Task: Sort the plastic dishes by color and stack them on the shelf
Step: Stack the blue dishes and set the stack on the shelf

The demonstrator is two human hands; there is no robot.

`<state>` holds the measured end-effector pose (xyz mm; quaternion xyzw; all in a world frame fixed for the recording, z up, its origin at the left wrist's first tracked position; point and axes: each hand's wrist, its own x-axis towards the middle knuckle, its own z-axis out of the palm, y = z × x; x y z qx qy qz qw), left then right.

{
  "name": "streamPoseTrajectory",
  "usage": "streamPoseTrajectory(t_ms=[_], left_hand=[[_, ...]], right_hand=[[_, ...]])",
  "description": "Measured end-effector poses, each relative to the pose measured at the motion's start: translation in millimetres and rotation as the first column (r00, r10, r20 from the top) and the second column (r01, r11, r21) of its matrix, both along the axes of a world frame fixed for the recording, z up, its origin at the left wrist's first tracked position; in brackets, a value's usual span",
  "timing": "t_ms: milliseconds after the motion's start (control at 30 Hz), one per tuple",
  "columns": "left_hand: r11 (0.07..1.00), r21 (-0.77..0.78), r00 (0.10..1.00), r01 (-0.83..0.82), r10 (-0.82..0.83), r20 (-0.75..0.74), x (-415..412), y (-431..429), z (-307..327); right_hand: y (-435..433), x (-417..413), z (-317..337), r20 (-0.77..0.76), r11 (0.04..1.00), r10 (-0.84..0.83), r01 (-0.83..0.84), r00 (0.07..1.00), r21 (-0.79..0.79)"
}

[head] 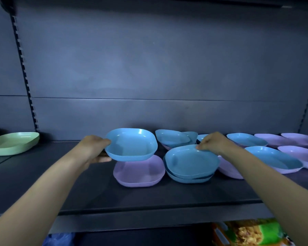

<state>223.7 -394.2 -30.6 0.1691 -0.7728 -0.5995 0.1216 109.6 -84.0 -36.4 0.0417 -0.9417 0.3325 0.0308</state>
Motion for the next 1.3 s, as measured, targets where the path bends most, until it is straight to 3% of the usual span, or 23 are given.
streamPoseTrajectory(t_ms=[200,433,667,833,967,1300], left_hand=[[1.000,0.007,1.000,0.007,-0.007,0.008,-6,15,-10],[1.000,0.028,1.000,-0.009,0.010,-0.026,-5,27,-12],[0.999,0.023,0.999,-0.023,0.024,-0.037,0,33,-12],[0.997,0.059,0.996,-0.048,0.052,-0.072,6,35,-15],[0.995,0.078,0.993,-0.069,0.076,-0.092,11,36,-18],[0.989,0.101,0.987,-0.104,0.115,-0.113,25,14,-12]], right_hand=[[5,-14,-25,-0.141,0.990,0.083,-0.066,0.987,0.122],[18,-15,-27,-0.081,0.974,0.205,-0.195,0.975,0.113],[15,-19,-31,-0.006,0.974,0.210,-0.209,0.978,0.090],[21,-16,-25,-0.019,0.970,0.177,-0.177,0.984,-0.165],[30,-10,-20,0.015,0.888,0.224,-0.198,0.974,-0.415],[20,2,8,0.090,0.840,0.297,-0.215,0.951,-0.499]])
